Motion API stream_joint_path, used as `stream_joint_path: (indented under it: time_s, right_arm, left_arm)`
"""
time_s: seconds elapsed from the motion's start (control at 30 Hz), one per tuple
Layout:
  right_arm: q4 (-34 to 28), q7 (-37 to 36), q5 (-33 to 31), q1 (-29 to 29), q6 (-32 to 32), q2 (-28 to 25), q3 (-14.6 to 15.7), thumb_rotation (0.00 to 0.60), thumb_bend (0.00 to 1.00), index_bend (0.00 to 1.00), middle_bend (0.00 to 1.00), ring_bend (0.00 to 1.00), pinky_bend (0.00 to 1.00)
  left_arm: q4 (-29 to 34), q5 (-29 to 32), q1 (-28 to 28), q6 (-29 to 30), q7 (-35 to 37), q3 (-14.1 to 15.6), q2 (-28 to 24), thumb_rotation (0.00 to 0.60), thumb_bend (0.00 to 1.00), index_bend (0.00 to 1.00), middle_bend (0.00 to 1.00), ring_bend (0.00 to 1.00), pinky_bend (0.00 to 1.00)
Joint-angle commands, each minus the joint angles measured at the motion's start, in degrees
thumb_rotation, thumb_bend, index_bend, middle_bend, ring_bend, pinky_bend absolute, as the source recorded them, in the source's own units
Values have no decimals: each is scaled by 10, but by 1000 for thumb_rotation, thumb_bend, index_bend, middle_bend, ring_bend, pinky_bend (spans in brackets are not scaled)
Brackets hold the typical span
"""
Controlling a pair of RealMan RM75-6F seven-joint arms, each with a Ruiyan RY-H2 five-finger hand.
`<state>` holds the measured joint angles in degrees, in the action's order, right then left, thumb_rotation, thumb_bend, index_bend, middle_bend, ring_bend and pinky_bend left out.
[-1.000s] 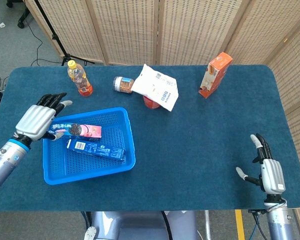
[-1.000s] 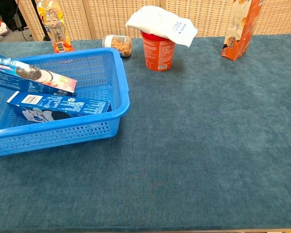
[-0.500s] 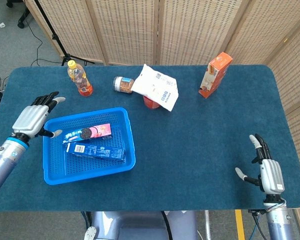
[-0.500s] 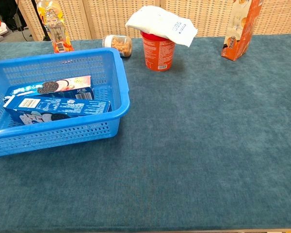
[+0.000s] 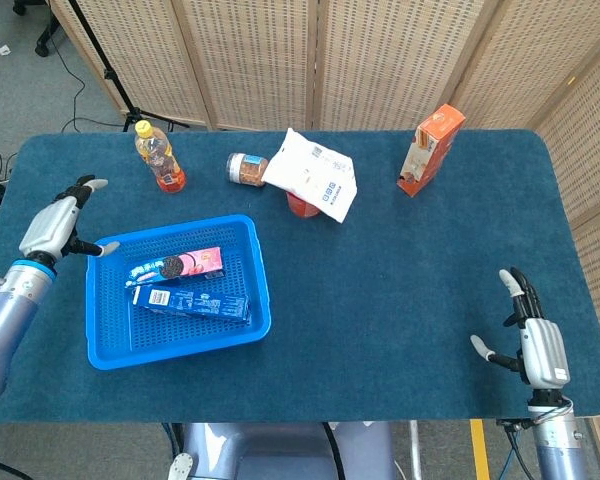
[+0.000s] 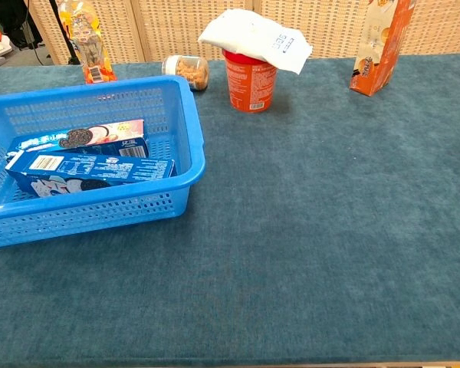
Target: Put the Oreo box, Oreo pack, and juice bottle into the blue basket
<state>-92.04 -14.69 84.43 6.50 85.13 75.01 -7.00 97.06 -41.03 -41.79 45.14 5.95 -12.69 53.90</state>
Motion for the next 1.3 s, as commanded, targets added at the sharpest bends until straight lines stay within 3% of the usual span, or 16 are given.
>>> stream_joint_path:
  time_s: [0.03, 0.27, 0.67, 0.97, 1.3]
  right_arm:
    - [0, 1, 1, 0, -1, 0, 1, 600, 234, 0, 0, 0, 464]
    - [-2, 4, 3, 1, 0, 1, 2, 600, 234, 0, 0, 0, 464]
    - [2, 4, 1, 2, -4, 3, 3, 600, 234, 0, 0, 0, 464]
    - [5, 9, -2, 2, -7, 6, 4, 600, 234, 0, 0, 0, 464]
    - [14, 15, -8, 4, -14, 11, 4, 600, 234, 0, 0, 0, 464]
  left_arm:
    - [-26, 20, -2, 0, 5, -7, 13, 600, 202, 104, 0, 0, 56]
    - [-71, 38, 3, -12, 53, -33, 46, 600, 185, 104, 0, 0, 57]
    - [-176, 46, -7, -28, 58, -46, 100, 600, 181, 104, 0, 0, 57]
    - [-275, 54, -23, -87, 95, -71, 150, 600, 174, 103, 0, 0, 57]
    - [-386, 16, -49, -166, 136, -91, 206, 600, 174, 104, 0, 0, 57]
